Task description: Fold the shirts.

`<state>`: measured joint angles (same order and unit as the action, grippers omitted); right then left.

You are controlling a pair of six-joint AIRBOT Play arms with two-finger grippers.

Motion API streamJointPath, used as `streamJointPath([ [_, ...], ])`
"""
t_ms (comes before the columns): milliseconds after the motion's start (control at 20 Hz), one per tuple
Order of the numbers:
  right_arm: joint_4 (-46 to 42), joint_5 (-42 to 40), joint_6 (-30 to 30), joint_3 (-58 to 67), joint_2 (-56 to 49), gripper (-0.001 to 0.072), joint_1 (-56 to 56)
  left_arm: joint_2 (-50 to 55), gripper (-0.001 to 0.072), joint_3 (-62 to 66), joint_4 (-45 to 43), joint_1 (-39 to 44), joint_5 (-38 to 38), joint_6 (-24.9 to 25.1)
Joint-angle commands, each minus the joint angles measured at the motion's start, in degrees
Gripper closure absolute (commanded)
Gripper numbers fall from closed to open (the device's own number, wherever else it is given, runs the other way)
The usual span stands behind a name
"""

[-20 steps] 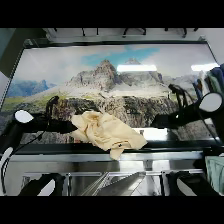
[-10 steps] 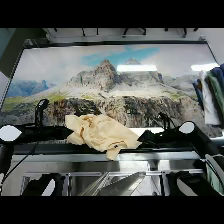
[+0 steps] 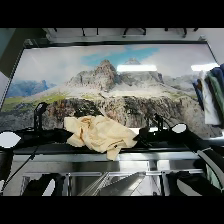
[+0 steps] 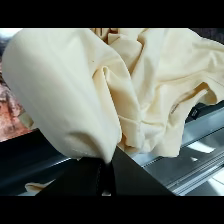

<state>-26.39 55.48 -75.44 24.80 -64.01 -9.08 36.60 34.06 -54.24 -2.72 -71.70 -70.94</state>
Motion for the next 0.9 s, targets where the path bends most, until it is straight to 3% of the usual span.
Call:
streamJointPath([
  [0,4.4,7.5,4.8,3.0,2.6,0.0690,3.3,-0.2,0.0693,1.4,-2.7,-0.1,-1.5,-0.3],
  [200,4.0,12.6,-0.1,12.6,19.1,0.0691,18.3,-0.2,0.0693,9.8,-14.6,-0.1,-4.7,-2.9],
  [350,-1.4,14.3,-5.0,22.7,27.5,0.0691,25.5,-0.2,0.0693,16.0,-15.2,0.0,-4.1,-3.1],
  [550,-7.5,20.2,-7.6,36.2,29.8,0.0691,29.9,-0.3,0.0693,25.1,-15.3,-0.1,-4.6,-3.1],
  [850,-16.2,22.8,-10.8,52.9,29.7,0.0691,30.1,-5.4,0.0694,45.1,-15.3,0.0,-4.9,-4.3],
])
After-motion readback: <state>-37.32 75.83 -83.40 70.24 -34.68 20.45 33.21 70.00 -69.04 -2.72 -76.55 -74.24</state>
